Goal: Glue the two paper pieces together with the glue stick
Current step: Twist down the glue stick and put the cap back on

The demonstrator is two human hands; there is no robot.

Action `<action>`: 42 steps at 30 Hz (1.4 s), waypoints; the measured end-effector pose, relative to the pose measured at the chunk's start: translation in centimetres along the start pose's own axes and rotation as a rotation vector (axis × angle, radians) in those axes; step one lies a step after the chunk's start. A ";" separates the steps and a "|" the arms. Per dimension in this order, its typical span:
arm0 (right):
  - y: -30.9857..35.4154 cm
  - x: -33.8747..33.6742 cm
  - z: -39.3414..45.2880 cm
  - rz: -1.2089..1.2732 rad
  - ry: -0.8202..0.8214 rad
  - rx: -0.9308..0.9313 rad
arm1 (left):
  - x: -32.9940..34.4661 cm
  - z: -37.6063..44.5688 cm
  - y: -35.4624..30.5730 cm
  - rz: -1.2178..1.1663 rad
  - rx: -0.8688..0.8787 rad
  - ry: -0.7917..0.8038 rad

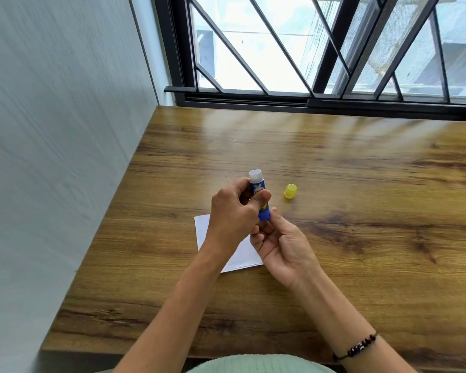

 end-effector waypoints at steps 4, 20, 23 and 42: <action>0.6 0.1 -0.1 -0.042 0.034 -0.088 | -0.1 0.2 0.1 -0.002 -0.001 -0.008; 0.7 -0.2 0.3 -0.041 0.018 -0.071 | -0.1 0.3 0.5 0.018 0.010 -0.003; 0.6 -0.2 0.3 -0.044 0.030 -0.038 | 0.0 0.5 0.5 0.007 0.000 0.000; 0.3 -0.1 0.8 -0.058 0.054 0.080 | 0.0 0.5 0.5 0.025 -0.012 -0.009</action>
Point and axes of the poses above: each hand's wrist, its own z-axis towards the middle knuckle, its own x-axis out of the palm, y = z × x, the point moved 6 cm from there along z, towards the middle knuckle, and after that the axes turned 15 degrees about x, right-handed, at the moved point
